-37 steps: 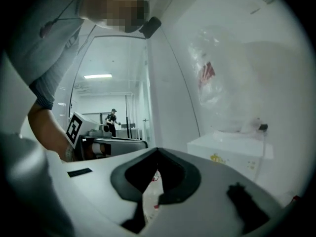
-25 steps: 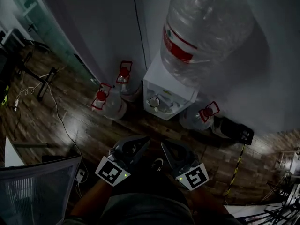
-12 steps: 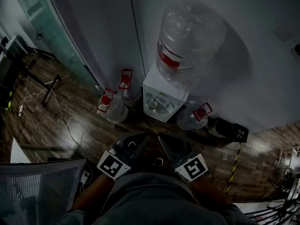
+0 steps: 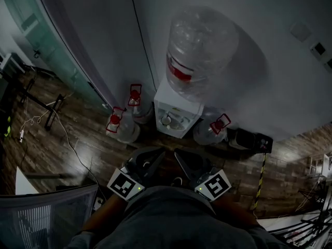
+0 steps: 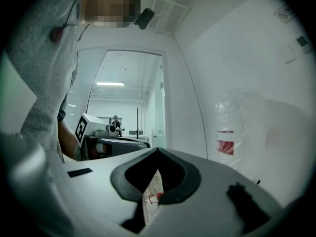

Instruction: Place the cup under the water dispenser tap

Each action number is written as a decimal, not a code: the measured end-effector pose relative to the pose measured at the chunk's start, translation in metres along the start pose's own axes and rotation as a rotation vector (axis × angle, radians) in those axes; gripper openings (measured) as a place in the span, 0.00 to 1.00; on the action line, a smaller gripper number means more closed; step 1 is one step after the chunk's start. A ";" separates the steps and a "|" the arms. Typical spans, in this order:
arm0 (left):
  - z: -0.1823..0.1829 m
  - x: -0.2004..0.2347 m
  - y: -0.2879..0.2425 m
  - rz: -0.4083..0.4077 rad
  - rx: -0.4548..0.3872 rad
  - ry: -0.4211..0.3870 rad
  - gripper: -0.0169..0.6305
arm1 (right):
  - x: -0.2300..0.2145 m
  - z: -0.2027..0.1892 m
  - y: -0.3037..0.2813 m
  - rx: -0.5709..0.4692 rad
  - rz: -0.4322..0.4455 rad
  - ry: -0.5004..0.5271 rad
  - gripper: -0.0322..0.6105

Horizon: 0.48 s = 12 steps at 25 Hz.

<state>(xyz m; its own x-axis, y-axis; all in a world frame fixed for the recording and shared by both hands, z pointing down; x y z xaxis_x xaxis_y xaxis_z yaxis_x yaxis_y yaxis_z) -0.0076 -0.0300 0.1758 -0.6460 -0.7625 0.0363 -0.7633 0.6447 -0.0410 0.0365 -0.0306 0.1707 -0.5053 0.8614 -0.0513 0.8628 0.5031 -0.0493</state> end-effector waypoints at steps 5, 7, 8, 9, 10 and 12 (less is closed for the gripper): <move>-0.001 0.008 -0.008 -0.031 0.008 -0.010 0.04 | -0.007 0.000 -0.009 -0.009 -0.019 0.005 0.07; -0.001 0.011 -0.010 -0.043 0.009 -0.010 0.04 | -0.008 -0.002 -0.011 -0.001 -0.027 0.001 0.07; -0.001 0.011 -0.011 -0.048 0.009 -0.008 0.04 | -0.008 -0.002 -0.012 0.000 -0.030 -0.003 0.07; -0.001 0.012 -0.012 -0.051 0.009 -0.007 0.04 | -0.009 -0.003 -0.013 0.001 -0.033 -0.006 0.07; -0.001 0.014 -0.013 -0.054 0.009 -0.008 0.04 | -0.009 -0.004 -0.014 0.001 -0.035 -0.009 0.07; -0.002 0.016 -0.015 -0.059 0.012 -0.007 0.04 | -0.011 -0.005 -0.016 0.002 -0.038 -0.014 0.07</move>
<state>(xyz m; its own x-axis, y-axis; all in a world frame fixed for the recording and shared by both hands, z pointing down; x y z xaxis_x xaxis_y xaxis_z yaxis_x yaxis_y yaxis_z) -0.0069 -0.0515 0.1792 -0.6000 -0.7994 0.0315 -0.7997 0.5983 -0.0508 0.0280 -0.0478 0.1770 -0.5376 0.8408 -0.0630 0.8431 0.5350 -0.0539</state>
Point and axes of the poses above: the fingertips, and each gripper's own axes: y backward along the fingers, x to its left, z out of its top, the point moved 1 cm from there along y, backward along the fingers, and after that the axes turned 3 degrees about -y, right-handed, at the moved point
